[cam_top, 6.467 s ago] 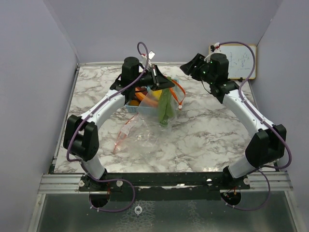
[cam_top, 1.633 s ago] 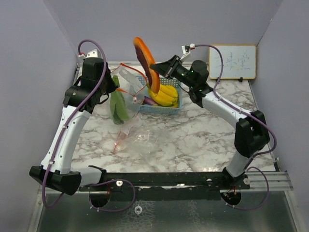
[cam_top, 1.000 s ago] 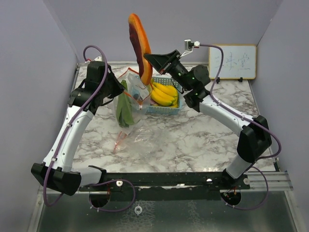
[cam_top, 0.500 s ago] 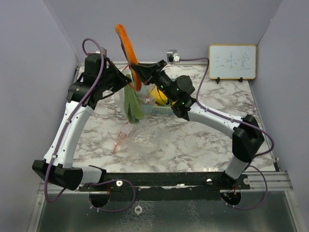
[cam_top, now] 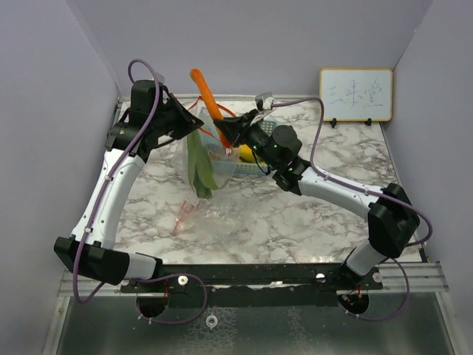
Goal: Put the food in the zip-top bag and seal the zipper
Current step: Place the fake food in the zipper food storage bag.
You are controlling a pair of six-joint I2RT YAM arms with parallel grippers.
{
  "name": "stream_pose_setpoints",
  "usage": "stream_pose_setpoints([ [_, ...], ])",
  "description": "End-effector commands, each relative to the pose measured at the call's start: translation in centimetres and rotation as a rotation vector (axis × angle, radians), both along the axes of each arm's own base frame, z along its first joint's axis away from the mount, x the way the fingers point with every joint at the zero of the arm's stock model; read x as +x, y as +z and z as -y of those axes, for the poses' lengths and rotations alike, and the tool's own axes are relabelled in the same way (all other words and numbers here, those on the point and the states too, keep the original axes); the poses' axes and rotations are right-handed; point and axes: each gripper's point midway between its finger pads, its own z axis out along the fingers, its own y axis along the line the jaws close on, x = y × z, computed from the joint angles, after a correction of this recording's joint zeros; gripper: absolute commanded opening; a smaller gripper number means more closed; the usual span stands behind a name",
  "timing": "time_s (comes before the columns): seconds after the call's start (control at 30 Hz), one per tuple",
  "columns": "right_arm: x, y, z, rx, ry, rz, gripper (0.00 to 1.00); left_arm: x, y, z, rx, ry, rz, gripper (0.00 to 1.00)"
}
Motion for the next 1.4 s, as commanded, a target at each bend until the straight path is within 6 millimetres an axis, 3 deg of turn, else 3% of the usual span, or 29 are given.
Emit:
stream_pose_setpoints([
  [0.0,-3.6,0.7,0.2,-0.023,0.142,-0.045,0.02,0.8,0.8,0.3,-0.043,-0.005,0.046,0.0],
  [0.07,-4.1,-0.2,-0.1,-0.059,0.17,-0.077,0.07,1.0,0.5,0.4,-0.048,-0.006,0.04,0.0],
  [0.17,-4.4,-1.5,-0.8,-0.11,0.21,-0.115,0.28,1.2,0.5,0.6,-0.064,-0.011,0.046,0.0],
  [0.27,-4.5,-2.2,-1.7,-0.142,0.246,-0.159,0.37,1.4,0.4,0.7,-0.068,-0.012,0.048,0.0],
  [0.37,-3.8,-2.8,-1.2,-0.165,0.197,-0.213,0.5,1.4,0.3,0.7,-0.069,-0.012,0.05,0.0],
  [0.43,-3.1,-2.2,0.1,-0.163,0.123,-0.209,0.59,1.2,0.2,0.7,-0.07,-0.013,0.048,0.0],
  [0.53,-2.3,0.6,2.4,-0.145,0.005,-0.148,0.69,1.0,0.2,0.6,-0.07,-0.011,0.048,0.0],
  [0.6,-1.5,2.1,4.0,-0.139,-0.084,-0.131,0.69,0.9,0.2,0.6,-0.071,-0.011,0.047,0.0],
  [0.67,-0.3,2.3,5.4,-0.152,-0.155,-0.166,0.69,0.9,0.3,0.5,-0.071,-0.013,0.049,0.0],
  [0.77,1.1,1.2,7.1,-0.164,-0.212,-0.232,0.68,0.8,0.6,0.5,-0.071,-0.018,0.053,0.0],
  [0.87,3.0,-1.6,7.9,-0.192,-0.205,-0.357,0.63,0.6,0.6,0.4,-0.07,-0.018,0.055,0.0],
  [1.0,4.3,-4.5,7.0,-0.206,-0.097,-0.47,0.56,0.5,0.6,0.3,-0.072,-0.019,0.057,0.0],
  [1.2,3.6,-4.8,3.3,-0.215,0.152,-0.448,0.54,0.2,0.6,0.1,-0.073,-0.017,0.056,0.0],
  [1.37,3.1,-4.9,1.9,-0.214,0.248,-0.442,0.54,0.2,0.5,0.0,-0.073,-0.019,0.057,0.0],
])
